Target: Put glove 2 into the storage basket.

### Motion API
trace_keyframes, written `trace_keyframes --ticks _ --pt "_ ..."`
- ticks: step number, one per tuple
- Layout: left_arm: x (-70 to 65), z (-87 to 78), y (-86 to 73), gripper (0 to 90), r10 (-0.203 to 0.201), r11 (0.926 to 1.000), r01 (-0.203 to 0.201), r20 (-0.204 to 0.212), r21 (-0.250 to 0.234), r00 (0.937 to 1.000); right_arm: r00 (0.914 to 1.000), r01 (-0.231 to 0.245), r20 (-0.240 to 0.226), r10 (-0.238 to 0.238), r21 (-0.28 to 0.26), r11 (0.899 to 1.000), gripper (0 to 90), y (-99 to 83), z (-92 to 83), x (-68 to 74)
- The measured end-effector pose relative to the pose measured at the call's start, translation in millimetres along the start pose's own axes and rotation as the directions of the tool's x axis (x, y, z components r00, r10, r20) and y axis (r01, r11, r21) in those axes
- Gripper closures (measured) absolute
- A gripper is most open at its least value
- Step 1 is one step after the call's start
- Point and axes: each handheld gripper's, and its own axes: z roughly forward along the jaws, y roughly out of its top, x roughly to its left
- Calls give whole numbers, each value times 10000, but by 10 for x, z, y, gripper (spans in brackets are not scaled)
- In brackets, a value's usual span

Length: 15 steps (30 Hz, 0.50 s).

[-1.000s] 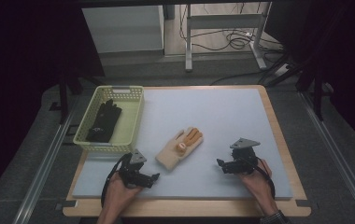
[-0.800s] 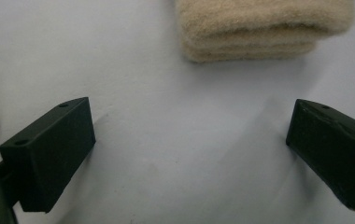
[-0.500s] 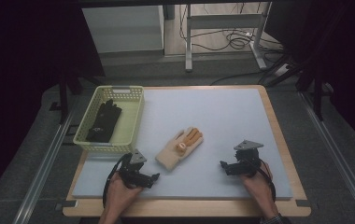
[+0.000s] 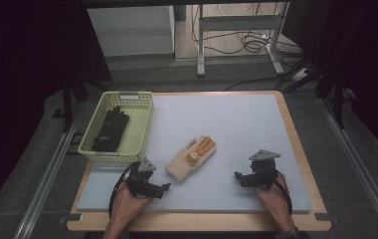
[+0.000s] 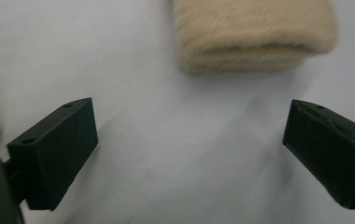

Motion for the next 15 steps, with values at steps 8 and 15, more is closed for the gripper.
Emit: trace_keyframes --ticks 8,15 --pt "-140 32 317 0 487 9987 -491 290 139 9984 10000 -7 -3 7 4 10000 46 0 0 0" --pt "-188 211 672 0 769 9962 -781 307 383 9966 10000 -1 -9 1 0 10000 46 0 0 -1"
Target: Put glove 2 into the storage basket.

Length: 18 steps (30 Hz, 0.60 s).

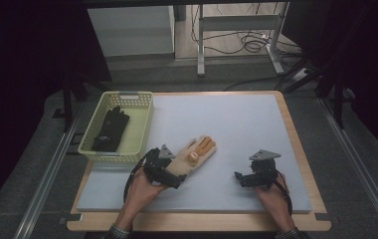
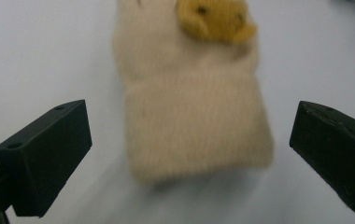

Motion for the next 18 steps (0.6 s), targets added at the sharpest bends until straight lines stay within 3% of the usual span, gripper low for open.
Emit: trace_keyframes --ticks 10,15,18 --pt "33 481 352 0 -63 9962 57 62 866 10000 10000 -7 -5 7 4 10000 46 0 1 -1" --pt "49 671 423 0 14 9901 -1 -86 1407 10000 10000 -8 -2 8 5 10000 46 0 1 -1" --pt "64 699 440 17 -90 9874 97 -55 1582 9999 10000 -9 1 9 7 10000 46 0 2 0"
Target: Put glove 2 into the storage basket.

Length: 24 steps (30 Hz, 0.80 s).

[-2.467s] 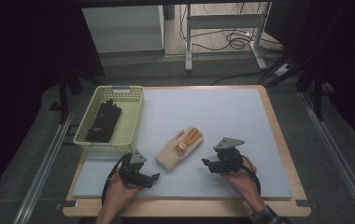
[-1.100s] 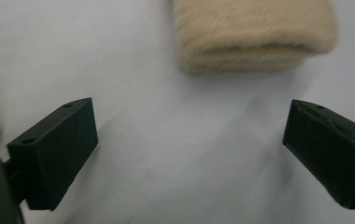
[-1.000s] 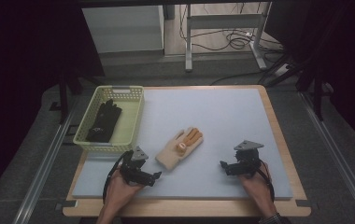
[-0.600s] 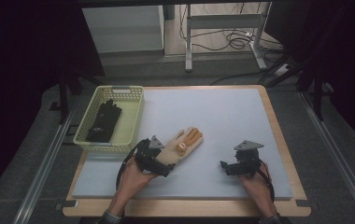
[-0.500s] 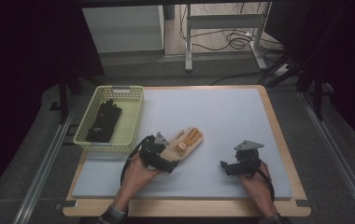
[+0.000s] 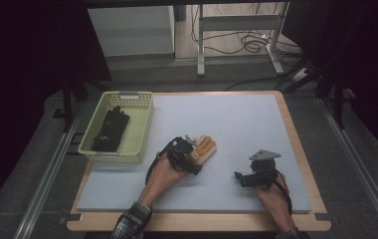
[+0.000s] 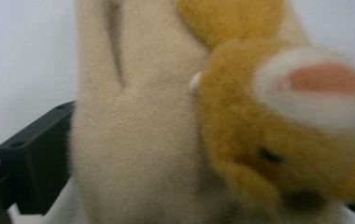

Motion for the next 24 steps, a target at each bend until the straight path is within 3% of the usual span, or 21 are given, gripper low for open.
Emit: trace_keyframes --ticks 7,10,13,18,24 --pt "-36 -84 16 272 151 9998 -152 99 99 9998 10000 1 5 -1 7 10000 45 0 1 1" --pt "-39 -117 13 467 229 9997 -231 163 103 9996 10000 2 8 -2 5 10000 46 0 1 1" --pt "-19 -135 8 556 114 9999 -116 363 69 9993 10000 -2 9 2 6 10000 46 0 1 2" --pt "37 -173 8 600 -46 10000 50 811 -37 9967 10000 1 12 -1 10 10000 46 0 0 2" --pt "115 -308 68 603 -226 9995 239 608 -212 9979 10000 -4 7 4 7 10000 46 0 0 2"
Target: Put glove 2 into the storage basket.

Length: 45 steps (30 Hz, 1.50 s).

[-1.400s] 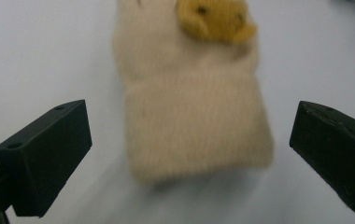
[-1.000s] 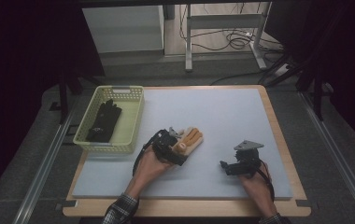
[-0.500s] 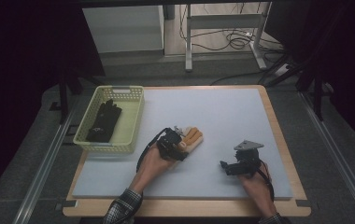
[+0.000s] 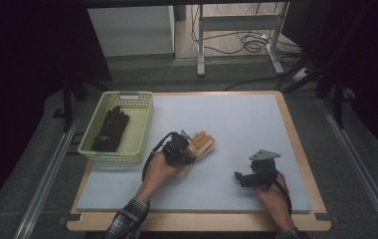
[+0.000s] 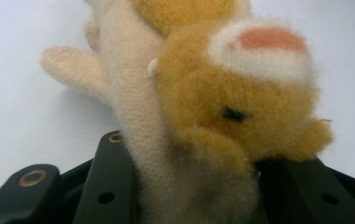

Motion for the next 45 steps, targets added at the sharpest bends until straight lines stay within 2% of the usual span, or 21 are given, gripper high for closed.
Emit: trace_keyframes --ticks 8,14,16,21,24,27,31,38,43,45 --pt "122 -289 125 599 -327 9992 318 -364 -244 9988 10000 14 8 -14 -4 10000 46 0 0 -1" --pt "243 -528 178 597 -781 9954 747 -579 -596 9953 10000 3 1 -3 3 10000 46 -1 -1 -1" --pt "273 -609 191 596 -787 9954 744 -745 -596 9941 10000 0 2 0 0 10000 46 -1 0 0" --pt "380 -825 224 595 -1016 9929 928 -1247 -740 9870 10000 -2 -2 2 -6 10000 46 -1 -1 0" --pt "489 -950 231 594 -1204 9909 1087 -1609 -796 9796 10000 -12 -4 12 -25 10000 46 -2 0 0" --pt "639 -1066 211 594 -1569 9858 1411 -2009 -905 9670 10000 -14 -5 14 -30 10000 46 -2 0 1" --pt "822 -1158 156 594 -1999 9786 1819 -2341 -964 9514 10000 -9 -3 9 -29 10000 46 -2 1 0" --pt "1108 -1242 25 588 -2619 9647 2395 -2998 -1099 9173 10000 -7 -3 7 -29 10000 46 -2 1 0" --pt "1326 -1266 -84 587 -3040 9527 2858 -3499 -1039 8861 10000 -6 -2 6 -32 10000 46 -2 1 0" --pt "1394 -1262 -118 586 -3185 9477 3026 -3585 -1012 8775 10000 -6 -3 6 -32 10000 46 -2 1 0"
